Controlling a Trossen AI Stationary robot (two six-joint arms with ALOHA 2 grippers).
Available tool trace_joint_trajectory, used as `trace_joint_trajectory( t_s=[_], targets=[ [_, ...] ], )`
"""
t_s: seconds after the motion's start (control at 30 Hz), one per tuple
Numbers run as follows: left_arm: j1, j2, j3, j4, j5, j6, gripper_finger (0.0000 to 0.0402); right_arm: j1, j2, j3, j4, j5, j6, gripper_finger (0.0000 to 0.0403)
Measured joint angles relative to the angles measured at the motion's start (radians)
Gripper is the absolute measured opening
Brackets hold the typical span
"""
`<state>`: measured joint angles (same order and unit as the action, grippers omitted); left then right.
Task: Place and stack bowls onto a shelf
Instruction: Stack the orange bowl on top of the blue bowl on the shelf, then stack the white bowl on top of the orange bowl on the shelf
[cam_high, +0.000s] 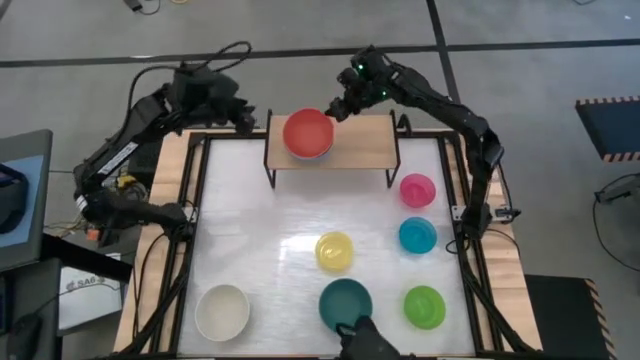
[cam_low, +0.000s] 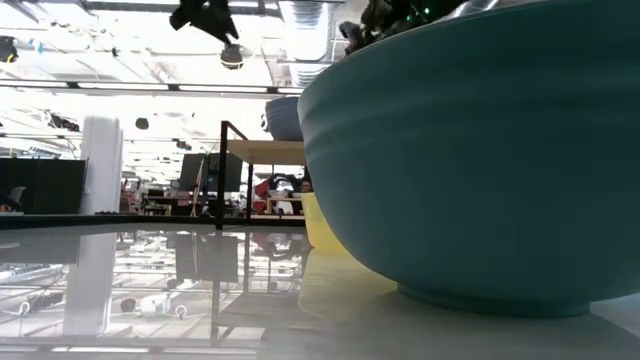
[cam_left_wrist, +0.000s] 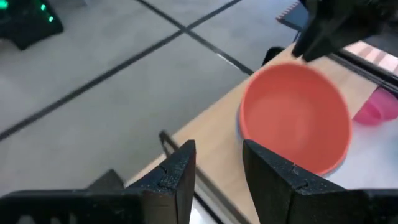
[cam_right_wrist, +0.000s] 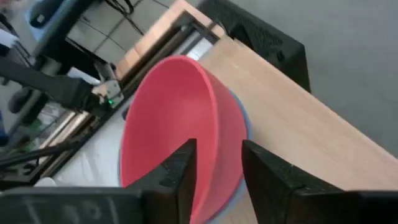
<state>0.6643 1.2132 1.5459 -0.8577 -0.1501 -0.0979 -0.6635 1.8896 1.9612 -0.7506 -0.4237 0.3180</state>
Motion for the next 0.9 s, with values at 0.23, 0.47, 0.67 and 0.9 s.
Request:
trace_joint_trajectory(
  t_s=[0.23,0.47,0.67,0.9],
  targets=[
    [-0.005,-0.115,-0.221,0.049,0.003,-0.104,0.0118,0.004,-0.002,-0.068,0.034,-0.031,0.018,0.0133],
    [-0.05,-0.164,-0.323,0.065,0.005,-0.167,0.0118,-0.006,-0.028,-0.043,0.129,0.0,0.022,0.0132],
    [-0.105,-0.166,-0.341,0.062,0.003,-0.186,0.0118,0.008,-0.013,-0.036,0.154,-0.125,0.025,0.0132],
    [-0.18,-0.17,-0.341,0.053,0.003,-0.169,0.0118,0.04,0.058,-0.037,0.132,-0.128,0.013,0.0132]
  ],
)
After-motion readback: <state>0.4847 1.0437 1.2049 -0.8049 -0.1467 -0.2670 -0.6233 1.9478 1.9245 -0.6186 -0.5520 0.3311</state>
